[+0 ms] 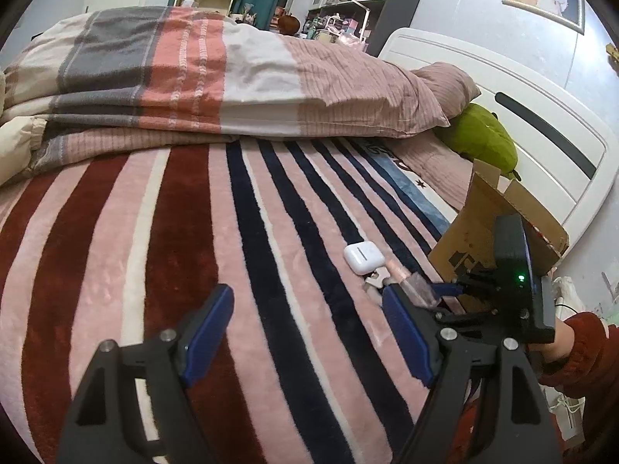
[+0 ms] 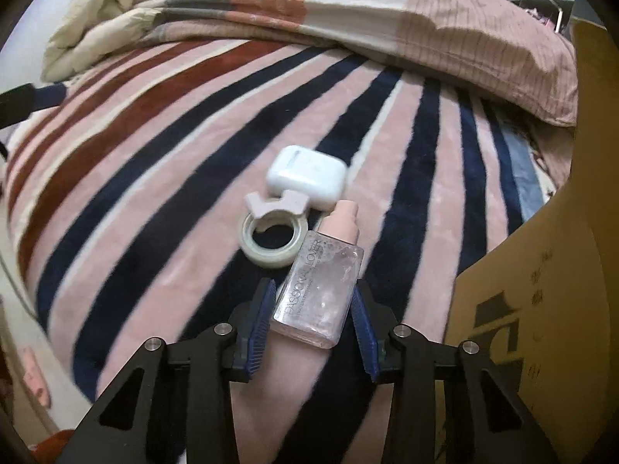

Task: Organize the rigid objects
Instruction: 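Grasp the clear pink-capped foundation bottle with the right gripper, then carry the foundation bottle into the cardboard box and release it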

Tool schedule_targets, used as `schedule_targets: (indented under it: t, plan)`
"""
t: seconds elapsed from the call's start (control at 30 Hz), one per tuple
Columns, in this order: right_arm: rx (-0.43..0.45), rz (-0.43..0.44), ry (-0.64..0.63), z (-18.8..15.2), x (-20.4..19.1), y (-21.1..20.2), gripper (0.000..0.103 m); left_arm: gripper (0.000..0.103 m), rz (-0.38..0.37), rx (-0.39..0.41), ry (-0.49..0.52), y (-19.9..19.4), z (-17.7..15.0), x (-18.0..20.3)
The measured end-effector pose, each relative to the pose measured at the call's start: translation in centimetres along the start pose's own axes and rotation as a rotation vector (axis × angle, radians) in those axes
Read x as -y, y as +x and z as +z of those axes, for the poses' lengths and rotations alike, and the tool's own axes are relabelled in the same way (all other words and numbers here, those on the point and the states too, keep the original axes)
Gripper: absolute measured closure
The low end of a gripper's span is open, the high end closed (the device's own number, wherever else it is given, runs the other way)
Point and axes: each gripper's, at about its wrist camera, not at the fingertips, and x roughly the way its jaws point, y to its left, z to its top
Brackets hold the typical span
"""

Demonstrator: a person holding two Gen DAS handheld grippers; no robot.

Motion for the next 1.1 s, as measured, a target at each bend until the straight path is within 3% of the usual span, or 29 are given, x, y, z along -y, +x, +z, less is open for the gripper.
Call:
schedule_targets:
  t: [0.1,0.23,0.43,0.47,0.73,0.97,1.07,1.1]
  plan:
    - [-0.013,0.06,-0.012,-0.6,-0.9,-0.5,0.068,0.026,-0.005,-0.003,0.003,0.0,0.0,0.2]
    - [-0.044,0.053,0.012,-0.3,-1.1,0.2,0.067,0.027,-0.008,-0.013,0.012,0.3,0.1,0.8]
    - [-0.024,0.031,0.009,-0.2,-1.4,0.0,0.071,0.027,-0.034,-0.034,0.033,0.9,0.3,2.2]
    - [-0.011,0.022,0.001,-0.2,-1.5,-0.4,0.076,0.026,-0.041,-0.037,0.037,1.0,0.3,2.5]
    - [0.163,0.119,-0.087,1.0,-3.8,-7.3,0.076,0.027,-0.157,-0.054,0.067,1.1,1.4,5.9]
    - [0.324,0.17,-0.109,2.3,-3.9,-13.6,0.076,0.027,-0.278,-0.025,0.083,0.2,4.1,10.1]
    - [0.38,0.161,-0.098,2.4,-2.3,-15.8,0.076,0.039,-0.324,0.009,0.086,-0.2,5.5,12.0]
    - [0.387,0.163,-0.092,2.3,-1.8,-16.2,0.076,0.049,-0.339,0.013,0.09,-0.3,5.9,12.4]
